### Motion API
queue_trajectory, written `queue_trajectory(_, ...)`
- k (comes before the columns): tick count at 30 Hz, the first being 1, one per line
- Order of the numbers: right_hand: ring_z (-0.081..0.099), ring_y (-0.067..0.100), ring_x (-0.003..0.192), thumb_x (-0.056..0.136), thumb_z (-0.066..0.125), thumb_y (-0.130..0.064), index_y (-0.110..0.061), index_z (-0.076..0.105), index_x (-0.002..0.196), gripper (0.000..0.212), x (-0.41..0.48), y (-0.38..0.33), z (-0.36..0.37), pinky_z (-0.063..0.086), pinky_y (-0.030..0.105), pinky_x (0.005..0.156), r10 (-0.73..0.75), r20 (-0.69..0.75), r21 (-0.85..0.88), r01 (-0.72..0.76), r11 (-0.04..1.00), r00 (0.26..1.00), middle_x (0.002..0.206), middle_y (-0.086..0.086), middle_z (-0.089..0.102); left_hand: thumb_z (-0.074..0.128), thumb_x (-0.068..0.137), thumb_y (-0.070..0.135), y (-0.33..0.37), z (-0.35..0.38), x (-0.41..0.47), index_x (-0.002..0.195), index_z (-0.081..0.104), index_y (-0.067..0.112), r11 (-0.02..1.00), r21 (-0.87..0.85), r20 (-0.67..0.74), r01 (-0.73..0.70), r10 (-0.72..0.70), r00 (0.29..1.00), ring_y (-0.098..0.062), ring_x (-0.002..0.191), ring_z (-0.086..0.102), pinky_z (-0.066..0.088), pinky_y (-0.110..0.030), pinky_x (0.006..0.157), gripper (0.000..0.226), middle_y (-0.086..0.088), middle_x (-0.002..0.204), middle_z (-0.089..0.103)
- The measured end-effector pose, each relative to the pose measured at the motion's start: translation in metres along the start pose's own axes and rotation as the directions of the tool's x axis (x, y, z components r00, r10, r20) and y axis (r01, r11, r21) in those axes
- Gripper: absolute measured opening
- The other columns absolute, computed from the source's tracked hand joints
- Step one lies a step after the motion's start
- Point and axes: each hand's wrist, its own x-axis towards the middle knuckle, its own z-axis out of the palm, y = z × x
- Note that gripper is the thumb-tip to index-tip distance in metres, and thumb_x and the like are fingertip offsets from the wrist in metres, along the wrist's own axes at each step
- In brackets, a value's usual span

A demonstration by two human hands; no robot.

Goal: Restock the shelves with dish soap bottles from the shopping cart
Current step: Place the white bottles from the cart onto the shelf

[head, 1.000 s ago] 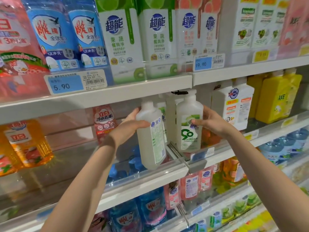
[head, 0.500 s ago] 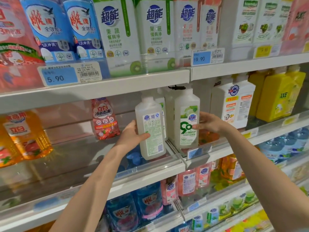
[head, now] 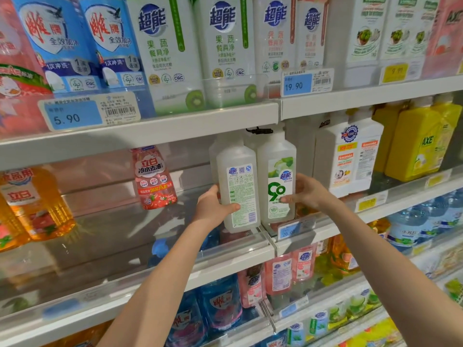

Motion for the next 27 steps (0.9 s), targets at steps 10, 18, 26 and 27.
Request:
queue_trajectory(10,0.064,0.018,0.105,0.071,0.08,-0.009,-0.017,0.057,0.121,0.056,0.011,-0.003,-0.011,0.05,0.043,0.094,0.042,0.098,0.016,-0.044,0.999,0.994,0.112,0.0,0.069,0.076,0.077,0.02,0.002,0.011,0.003,0.12,0.053,0.016,0.995,0.092,-0.069,0.033,-0.027,0.997,-0.021,0.109,0.058,0.05,-0.038,0.092,0.049,-0.003,0.122,0.061)
queue_trajectory(18,0.062,0.018,0.106,0.078,0.075,-0.015,-0.019,0.053,0.124,0.052,-0.004,0.002,0.0,0.048,0.047,0.098,0.016,0.055,0.05,-0.019,0.999,0.998,0.113,-0.005,0.066,0.075,0.078,0.021,0.003,0.016,0.003,0.122,0.051,0.016,0.994,0.093,-0.088,0.057,-0.049,0.995,-0.022,0.114,0.056,0.048,-0.041,0.097,0.05,-0.005,0.126,0.056)
queue_trajectory(26,0.058,0.023,0.111,0.087,0.066,-0.032,-0.017,0.047,0.133,0.051,-0.024,-0.002,0.022,0.048,0.038,0.09,0.016,-0.177,-0.187,-0.05,0.981,0.984,0.125,0.003,0.062,0.065,0.087,0.024,0.004,0.021,-0.004,0.128,0.048,0.012,0.981,0.167,-0.055,0.1,-0.091,0.994,-0.024,0.109,0.058,0.052,-0.031,0.074,0.046,-0.004,0.129,0.052)
queue_trajectory(27,0.059,0.025,0.112,0.088,0.065,-0.031,-0.015,0.047,0.132,0.05,-0.026,-0.004,0.025,0.048,0.04,0.092,0.028,-0.187,-0.202,-0.067,0.977,0.982,0.126,0.005,0.062,0.062,0.089,0.023,0.003,0.02,-0.007,0.129,0.049,0.012,0.978,0.184,-0.042,0.098,-0.092,0.995,-0.024,0.11,0.058,0.05,-0.03,0.08,0.044,-0.005,0.131,0.052)
